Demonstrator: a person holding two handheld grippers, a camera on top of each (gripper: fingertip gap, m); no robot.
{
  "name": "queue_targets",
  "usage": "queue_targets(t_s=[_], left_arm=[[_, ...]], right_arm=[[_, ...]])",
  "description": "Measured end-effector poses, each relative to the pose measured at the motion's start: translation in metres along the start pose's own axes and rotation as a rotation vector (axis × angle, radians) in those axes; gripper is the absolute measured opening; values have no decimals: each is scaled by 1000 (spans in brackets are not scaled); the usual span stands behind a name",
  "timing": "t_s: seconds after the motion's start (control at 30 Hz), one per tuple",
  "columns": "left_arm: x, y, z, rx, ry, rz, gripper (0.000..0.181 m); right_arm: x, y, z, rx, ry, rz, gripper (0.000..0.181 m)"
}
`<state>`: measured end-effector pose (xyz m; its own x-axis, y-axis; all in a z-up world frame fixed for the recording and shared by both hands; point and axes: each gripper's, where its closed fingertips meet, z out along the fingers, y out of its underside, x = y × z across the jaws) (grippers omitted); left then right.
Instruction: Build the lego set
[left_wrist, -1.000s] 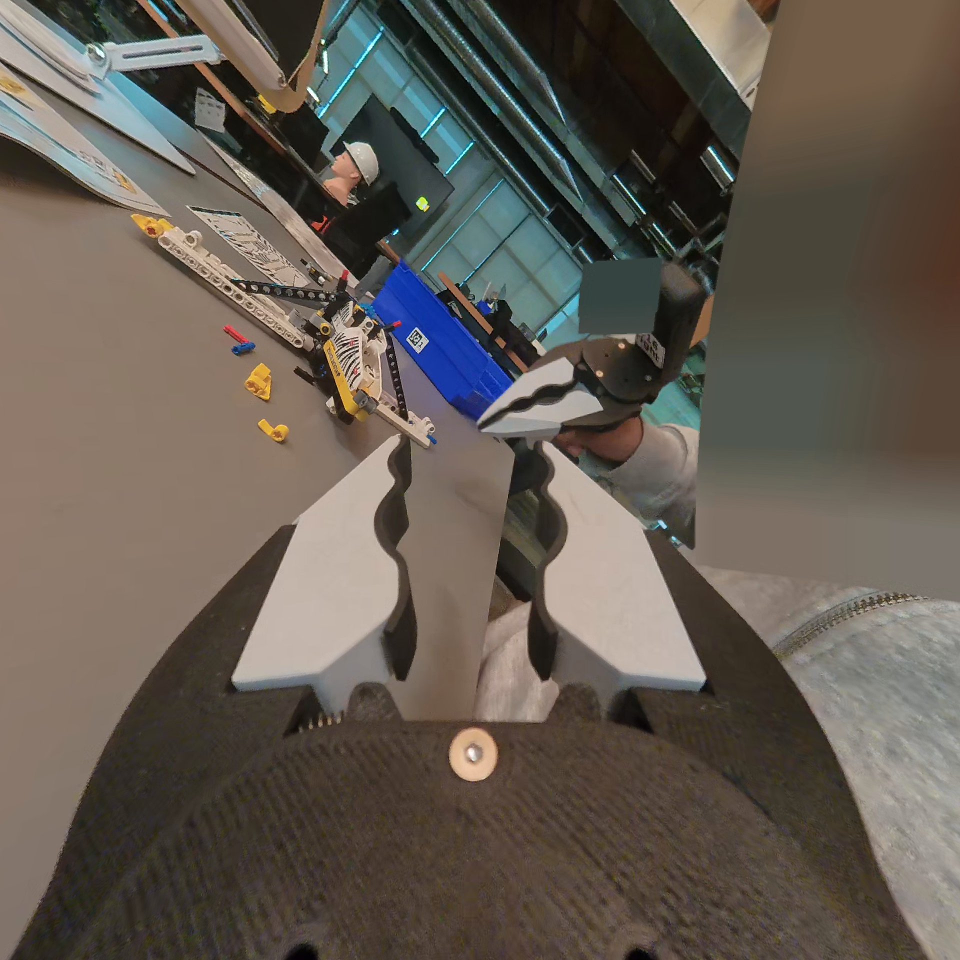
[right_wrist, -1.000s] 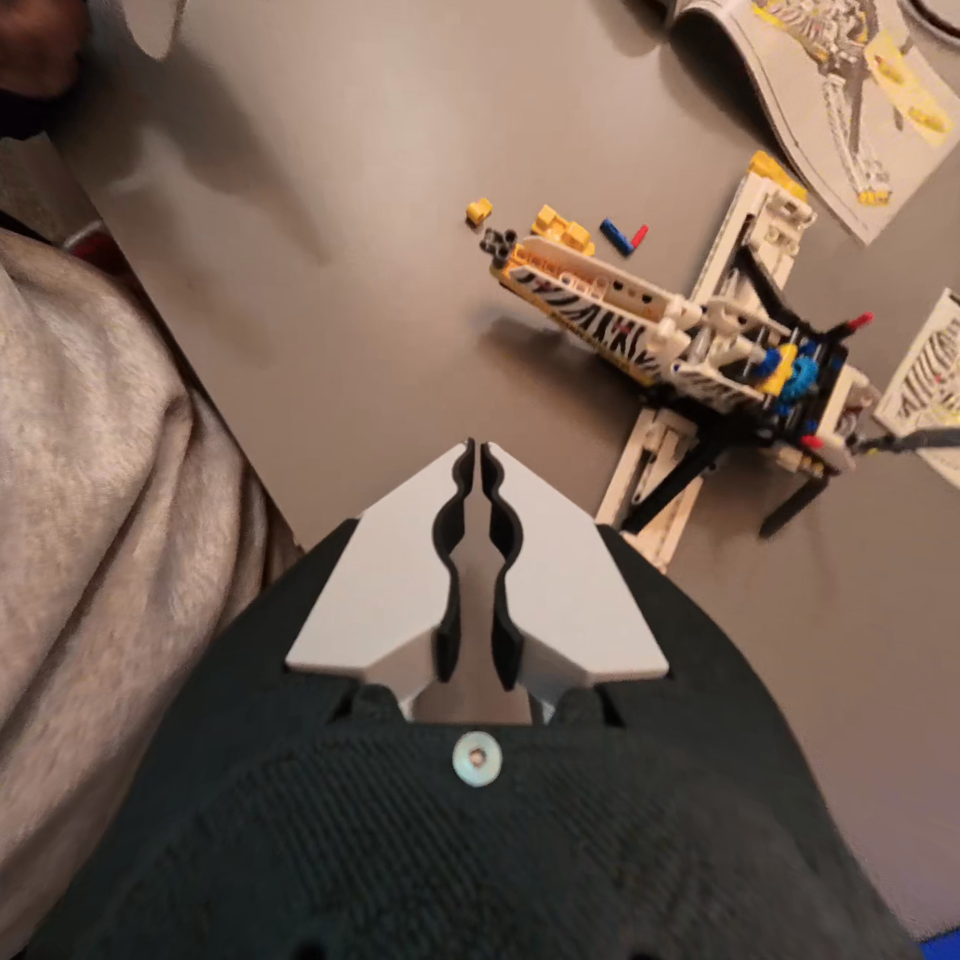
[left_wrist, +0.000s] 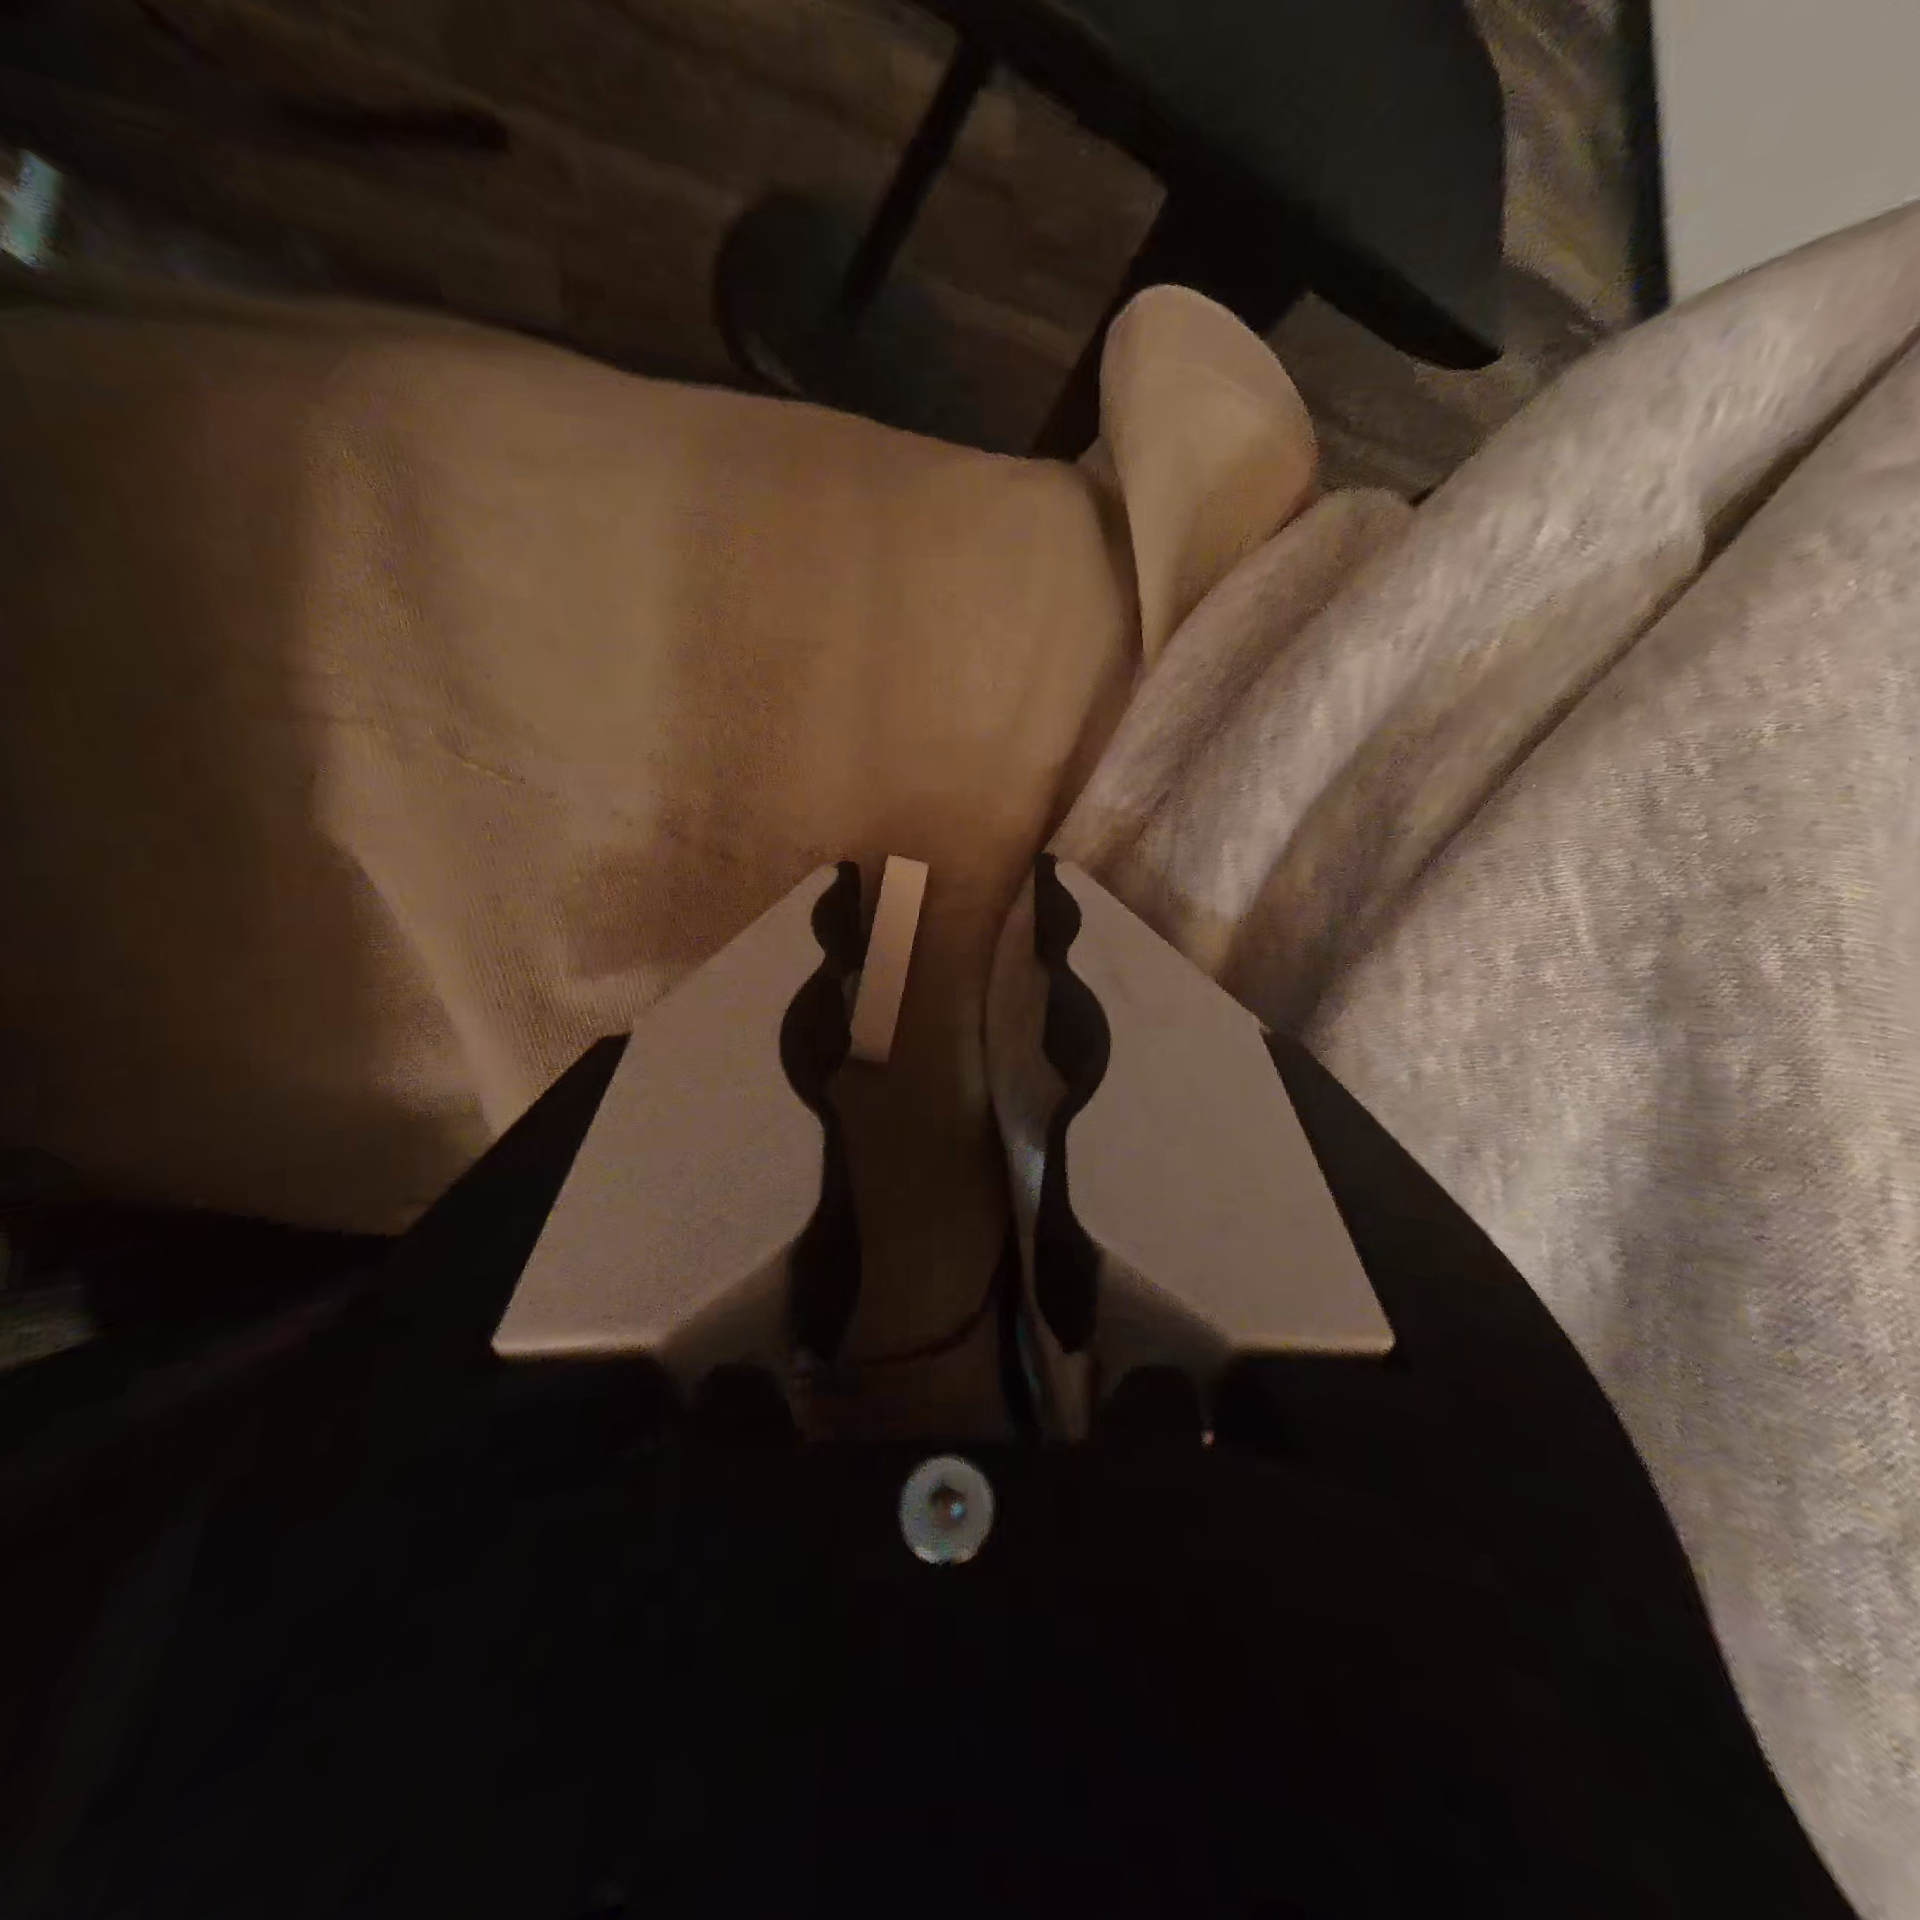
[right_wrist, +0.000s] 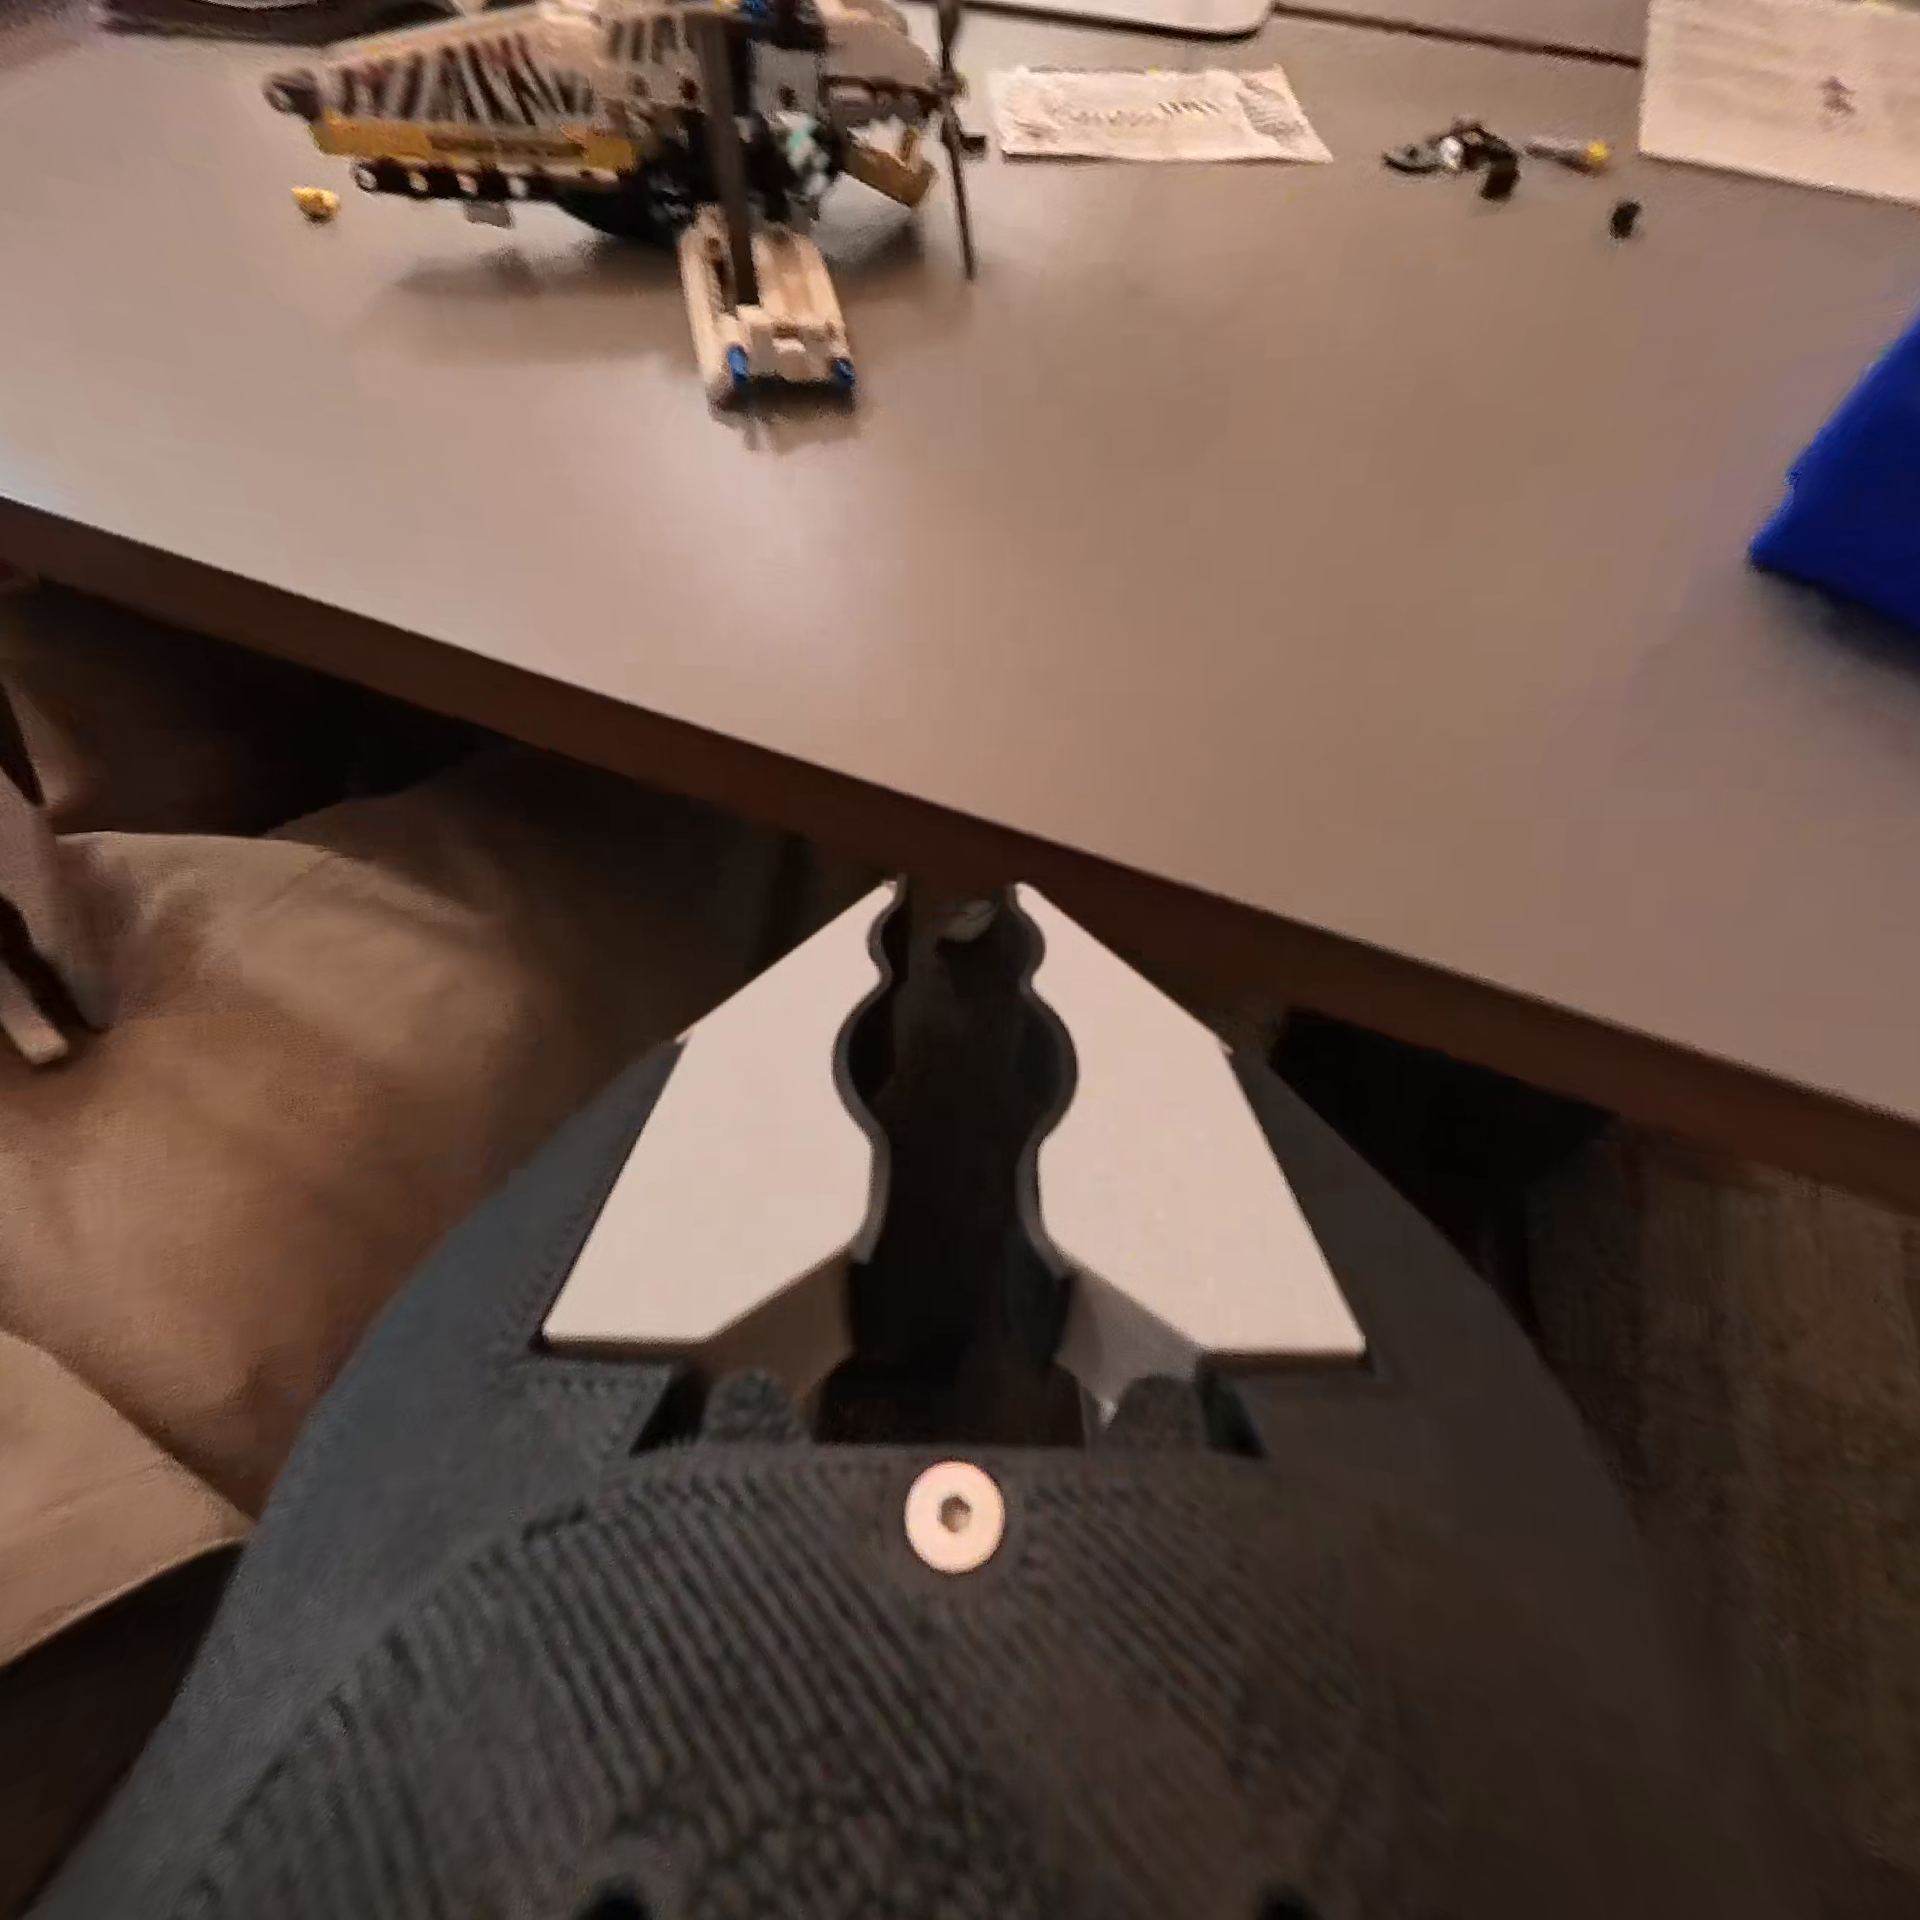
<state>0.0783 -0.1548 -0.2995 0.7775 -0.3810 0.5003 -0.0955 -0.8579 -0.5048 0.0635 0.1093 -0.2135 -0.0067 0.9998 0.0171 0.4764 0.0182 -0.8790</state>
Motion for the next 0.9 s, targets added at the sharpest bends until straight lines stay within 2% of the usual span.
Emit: queue_targets(t_s=[0.07,0.13,0.2,0.3,0.33,0.4,0.5,0.6,0.67,0.77,0.9], left_arm=[[3,0,8,-16,58,-41,31],[7,-4,16,-17,97,-43,13],[5,-8,22,-34,91,-47,10],[-2,-16,24,-53,84,-53,8],[-2,-18,24,-62,102,-59,0],[-6,-22,25,-97,94,-63,0],[-10,-22,30,-183,95,-87,0],[-14,-26,37,-237,117,-126,0],[-17,-31,41,-264,130,-132,0],[-23,-39,50,-306,137,-118,0],[-28,-45,59,-374,131,-70,0]], right_arm=[[15,20,-7,6,29,28,15],[35,50,-11,-8,79,27,14],[64,98,-11,-56,180,-9,10],[108,208,10,-164,298,46,16],[115,251,25,-219,298,102,19],[126,339,63,-336,282,210,19],[133,451,123,-515,266,290,18],[122,536,172,-684,214,401,21],[109,568,199,-718,160,489,27],[118,608,229,-788,228,549,31],[121,621,269,-736,352,769,27]])
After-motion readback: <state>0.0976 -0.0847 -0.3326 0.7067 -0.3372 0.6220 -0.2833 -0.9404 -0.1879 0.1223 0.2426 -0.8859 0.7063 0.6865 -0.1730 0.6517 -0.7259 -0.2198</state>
